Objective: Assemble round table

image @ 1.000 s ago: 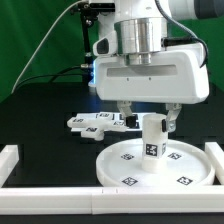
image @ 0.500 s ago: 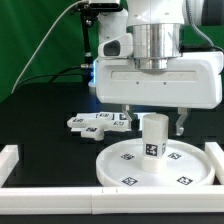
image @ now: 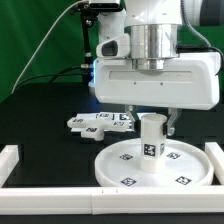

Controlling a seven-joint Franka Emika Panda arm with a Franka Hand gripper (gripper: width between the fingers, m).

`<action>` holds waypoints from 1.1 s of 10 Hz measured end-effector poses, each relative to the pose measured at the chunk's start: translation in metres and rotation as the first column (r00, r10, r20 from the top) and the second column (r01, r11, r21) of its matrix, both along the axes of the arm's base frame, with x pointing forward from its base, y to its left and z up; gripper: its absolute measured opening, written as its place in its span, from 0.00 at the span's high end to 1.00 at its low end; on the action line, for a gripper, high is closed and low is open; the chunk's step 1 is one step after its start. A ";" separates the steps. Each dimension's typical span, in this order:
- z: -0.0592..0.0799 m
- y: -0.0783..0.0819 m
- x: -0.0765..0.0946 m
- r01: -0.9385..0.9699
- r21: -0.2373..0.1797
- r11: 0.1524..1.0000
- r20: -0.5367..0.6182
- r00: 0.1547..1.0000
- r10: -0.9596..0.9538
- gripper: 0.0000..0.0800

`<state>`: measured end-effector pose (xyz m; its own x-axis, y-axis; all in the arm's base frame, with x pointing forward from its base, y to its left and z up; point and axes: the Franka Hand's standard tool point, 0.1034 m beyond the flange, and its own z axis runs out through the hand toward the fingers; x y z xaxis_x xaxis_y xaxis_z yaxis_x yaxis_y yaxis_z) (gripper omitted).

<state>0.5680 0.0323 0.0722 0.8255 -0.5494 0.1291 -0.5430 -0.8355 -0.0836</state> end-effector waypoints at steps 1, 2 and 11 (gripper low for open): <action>0.000 0.000 -0.001 0.074 0.011 0.997 -0.001 0.997 -0.074 0.49; -0.001 0.000 -0.002 0.187 0.028 0.982 -0.010 0.982 -0.187 0.49; -0.002 0.001 -0.005 0.615 0.099 0.782 -0.053 0.788 -0.613 0.26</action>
Offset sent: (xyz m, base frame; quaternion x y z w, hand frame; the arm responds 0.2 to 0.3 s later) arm 0.0069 0.0045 -0.0027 0.0263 -0.0137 0.3334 0.9423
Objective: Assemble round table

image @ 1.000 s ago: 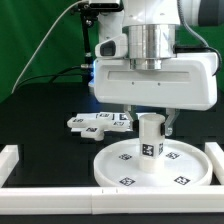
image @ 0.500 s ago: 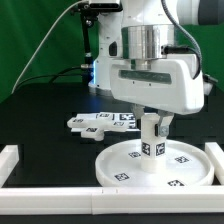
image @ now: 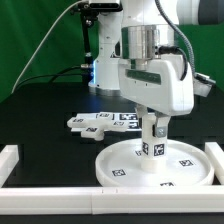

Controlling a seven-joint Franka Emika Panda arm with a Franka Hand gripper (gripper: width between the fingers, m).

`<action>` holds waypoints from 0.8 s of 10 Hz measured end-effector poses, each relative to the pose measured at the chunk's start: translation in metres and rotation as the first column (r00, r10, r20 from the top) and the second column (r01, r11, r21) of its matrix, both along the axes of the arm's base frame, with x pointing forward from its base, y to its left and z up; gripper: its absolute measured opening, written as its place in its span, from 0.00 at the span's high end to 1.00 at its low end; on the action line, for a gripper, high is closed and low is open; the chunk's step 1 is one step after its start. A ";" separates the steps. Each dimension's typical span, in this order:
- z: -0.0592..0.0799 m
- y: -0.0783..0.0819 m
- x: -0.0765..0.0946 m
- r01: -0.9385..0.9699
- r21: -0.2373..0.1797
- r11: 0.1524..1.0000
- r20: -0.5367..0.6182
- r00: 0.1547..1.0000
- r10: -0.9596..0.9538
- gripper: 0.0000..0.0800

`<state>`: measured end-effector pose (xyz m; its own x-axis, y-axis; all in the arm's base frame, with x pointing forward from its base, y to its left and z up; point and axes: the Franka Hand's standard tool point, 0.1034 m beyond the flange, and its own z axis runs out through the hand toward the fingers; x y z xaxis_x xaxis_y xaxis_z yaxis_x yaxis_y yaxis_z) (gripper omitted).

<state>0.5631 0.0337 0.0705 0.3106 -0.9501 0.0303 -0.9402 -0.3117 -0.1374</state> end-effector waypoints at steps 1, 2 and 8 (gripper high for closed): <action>0.000 0.000 0.000 0.000 0.000 1.000 0.000 1.000 0.000 0.21; 0.003 0.000 0.001 -0.007 0.003 1.000 0.001 1.000 0.007 0.21; 0.030 -0.007 0.006 -0.038 0.030 0.999 0.014 0.999 0.037 0.19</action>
Offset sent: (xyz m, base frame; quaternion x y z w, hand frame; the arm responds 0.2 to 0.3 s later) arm -0.0022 -0.0160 0.0561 0.0021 -0.0427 -0.0424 0.9982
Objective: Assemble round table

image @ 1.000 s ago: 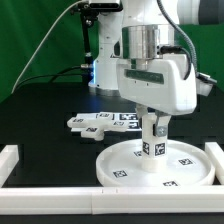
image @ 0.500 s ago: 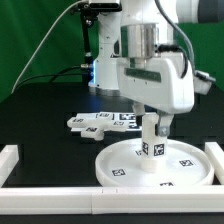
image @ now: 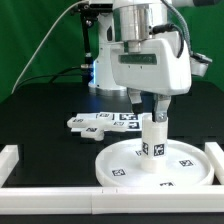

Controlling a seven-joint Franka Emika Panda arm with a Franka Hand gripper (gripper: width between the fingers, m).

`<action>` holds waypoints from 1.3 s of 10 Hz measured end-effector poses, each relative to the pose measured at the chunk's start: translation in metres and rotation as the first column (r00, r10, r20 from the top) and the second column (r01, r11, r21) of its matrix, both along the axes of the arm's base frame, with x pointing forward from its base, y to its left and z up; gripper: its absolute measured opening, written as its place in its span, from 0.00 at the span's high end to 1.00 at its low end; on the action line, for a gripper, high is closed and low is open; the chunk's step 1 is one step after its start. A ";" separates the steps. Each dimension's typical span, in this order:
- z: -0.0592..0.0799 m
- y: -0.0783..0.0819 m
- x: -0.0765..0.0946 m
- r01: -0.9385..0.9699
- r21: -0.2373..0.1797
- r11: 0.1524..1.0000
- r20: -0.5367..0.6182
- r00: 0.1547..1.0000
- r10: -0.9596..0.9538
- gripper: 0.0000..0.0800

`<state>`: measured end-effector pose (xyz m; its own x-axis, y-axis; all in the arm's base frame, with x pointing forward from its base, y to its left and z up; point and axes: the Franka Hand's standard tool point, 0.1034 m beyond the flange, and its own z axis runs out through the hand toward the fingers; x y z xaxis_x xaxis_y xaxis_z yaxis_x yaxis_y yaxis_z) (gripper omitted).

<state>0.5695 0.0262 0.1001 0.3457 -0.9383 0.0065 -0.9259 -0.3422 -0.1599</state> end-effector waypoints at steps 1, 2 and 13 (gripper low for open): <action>0.001 -0.001 0.000 -0.044 -0.006 0.999 0.002 0.999 0.044 0.19; 0.007 -0.007 -0.003 -0.169 -0.019 0.986 0.012 0.986 0.169 0.19; 0.030 -0.021 -0.021 -0.609 -0.058 0.791 0.044 0.790 0.612 0.19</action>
Offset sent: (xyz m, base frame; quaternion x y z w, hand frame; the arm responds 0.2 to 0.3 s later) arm -0.0243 -0.0047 0.0331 -0.0283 -0.0396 -0.1269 0.9907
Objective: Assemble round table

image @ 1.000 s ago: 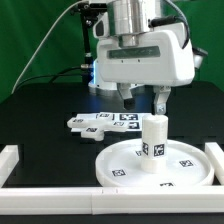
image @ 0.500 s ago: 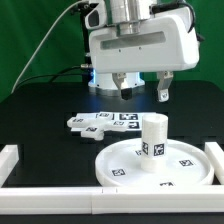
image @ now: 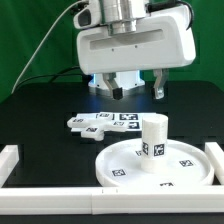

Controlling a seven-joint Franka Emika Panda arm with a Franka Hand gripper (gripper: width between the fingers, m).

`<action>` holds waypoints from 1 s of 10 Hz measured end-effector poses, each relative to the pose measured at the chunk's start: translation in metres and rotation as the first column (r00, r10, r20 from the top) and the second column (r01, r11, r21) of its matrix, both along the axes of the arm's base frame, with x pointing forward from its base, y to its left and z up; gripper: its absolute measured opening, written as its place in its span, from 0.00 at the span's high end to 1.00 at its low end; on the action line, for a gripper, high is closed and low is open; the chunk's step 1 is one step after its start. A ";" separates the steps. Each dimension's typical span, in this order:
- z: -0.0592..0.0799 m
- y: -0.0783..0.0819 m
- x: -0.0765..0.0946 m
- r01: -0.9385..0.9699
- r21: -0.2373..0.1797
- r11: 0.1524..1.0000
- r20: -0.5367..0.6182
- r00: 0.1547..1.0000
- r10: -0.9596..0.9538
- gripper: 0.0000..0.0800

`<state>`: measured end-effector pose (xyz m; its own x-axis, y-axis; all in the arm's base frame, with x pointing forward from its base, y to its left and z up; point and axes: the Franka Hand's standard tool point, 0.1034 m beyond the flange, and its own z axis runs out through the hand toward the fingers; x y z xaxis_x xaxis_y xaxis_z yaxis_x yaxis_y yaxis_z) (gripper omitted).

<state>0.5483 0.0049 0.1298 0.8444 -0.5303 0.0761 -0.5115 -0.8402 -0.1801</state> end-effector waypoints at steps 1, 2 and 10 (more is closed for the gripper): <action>0.000 0.000 -0.001 0.000 -0.006 1.000 0.007 1.000 0.000 0.19; -0.001 -0.001 -0.001 0.002 -0.007 1.000 0.006 1.000 -0.002 0.19; -0.006 -0.022 -0.011 -0.335 -0.059 0.940 0.009 0.942 0.336 0.19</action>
Offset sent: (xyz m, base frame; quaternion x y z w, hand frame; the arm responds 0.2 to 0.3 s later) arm 0.0000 0.0000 0.0000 0.0000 0.0000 0.0000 1.0000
